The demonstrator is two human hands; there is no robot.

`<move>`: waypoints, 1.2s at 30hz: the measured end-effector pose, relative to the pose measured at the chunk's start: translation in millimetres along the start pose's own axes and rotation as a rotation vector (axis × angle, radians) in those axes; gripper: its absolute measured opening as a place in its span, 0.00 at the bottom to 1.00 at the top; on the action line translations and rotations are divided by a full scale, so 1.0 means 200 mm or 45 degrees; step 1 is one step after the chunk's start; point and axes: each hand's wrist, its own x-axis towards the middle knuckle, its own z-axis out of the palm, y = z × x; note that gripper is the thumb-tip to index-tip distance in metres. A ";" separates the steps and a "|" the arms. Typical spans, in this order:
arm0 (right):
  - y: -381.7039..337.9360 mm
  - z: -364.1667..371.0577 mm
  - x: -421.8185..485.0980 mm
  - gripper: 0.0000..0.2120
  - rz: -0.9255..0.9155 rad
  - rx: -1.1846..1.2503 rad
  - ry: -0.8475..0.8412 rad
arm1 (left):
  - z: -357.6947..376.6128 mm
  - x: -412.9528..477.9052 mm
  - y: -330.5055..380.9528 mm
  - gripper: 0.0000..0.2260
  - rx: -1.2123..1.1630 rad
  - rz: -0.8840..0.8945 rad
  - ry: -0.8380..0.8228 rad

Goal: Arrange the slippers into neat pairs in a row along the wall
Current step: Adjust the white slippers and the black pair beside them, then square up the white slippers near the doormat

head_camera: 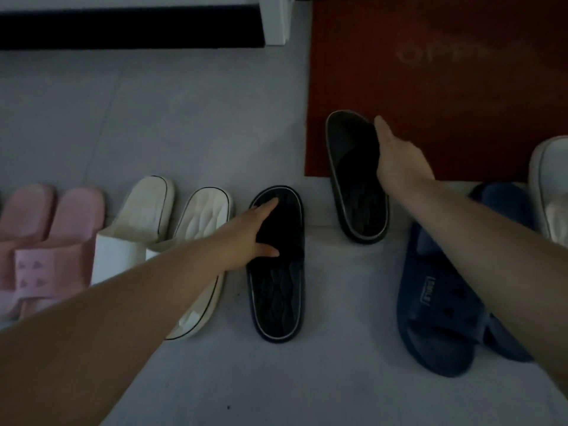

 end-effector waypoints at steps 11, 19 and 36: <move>-0.06 0.21 -0.56 0.28 -0.091 -0.061 -0.198 | -0.08 0.02 0.05 0.45 0.125 0.113 0.021; 0.03 0.06 -0.63 0.38 -0.040 0.232 -0.431 | -0.12 0.07 0.18 0.49 0.503 0.212 0.012; 0.31 -0.47 -1.32 0.28 0.271 0.239 -0.367 | 0.09 0.16 0.47 0.38 0.796 0.563 0.062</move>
